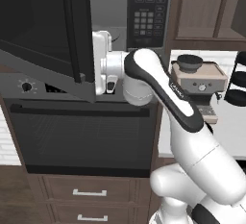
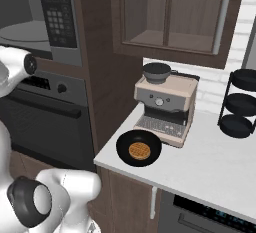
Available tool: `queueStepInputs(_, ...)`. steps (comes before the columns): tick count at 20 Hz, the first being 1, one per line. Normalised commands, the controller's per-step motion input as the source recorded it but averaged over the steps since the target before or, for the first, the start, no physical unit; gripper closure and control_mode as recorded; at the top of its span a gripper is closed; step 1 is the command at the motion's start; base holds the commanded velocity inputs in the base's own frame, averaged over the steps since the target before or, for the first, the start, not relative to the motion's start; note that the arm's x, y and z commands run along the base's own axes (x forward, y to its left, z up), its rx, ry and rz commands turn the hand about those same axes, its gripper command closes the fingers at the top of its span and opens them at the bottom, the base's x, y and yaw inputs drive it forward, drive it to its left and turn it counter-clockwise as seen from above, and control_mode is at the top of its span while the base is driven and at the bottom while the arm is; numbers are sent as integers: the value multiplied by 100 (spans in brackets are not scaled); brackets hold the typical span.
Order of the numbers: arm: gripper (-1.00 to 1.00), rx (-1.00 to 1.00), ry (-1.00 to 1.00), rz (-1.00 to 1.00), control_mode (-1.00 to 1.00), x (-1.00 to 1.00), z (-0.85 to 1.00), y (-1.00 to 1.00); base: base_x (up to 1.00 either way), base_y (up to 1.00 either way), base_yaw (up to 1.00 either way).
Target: Open the microwave, place the bowl with waffle inside the microwave, then close the microwave door and turn it on.
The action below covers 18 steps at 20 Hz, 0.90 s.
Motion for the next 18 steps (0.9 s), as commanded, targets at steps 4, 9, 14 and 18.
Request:
queueStepInputs(4, -100, 0, 0, 26, -100, -38, 0, 84, 0, 0, 0)
queueStepInputs(9, -100, 0, 0, 24, -100, -48, 0, 97, 0, 0, 0)
queueStepInputs(14, -100, -1, 1, 12, -100, -21, 0, 100, 0, 0, 0)
queueStepInputs(18, -100, -6, 0, 3, -100, -18, 0, 98, 0, 0, 0)
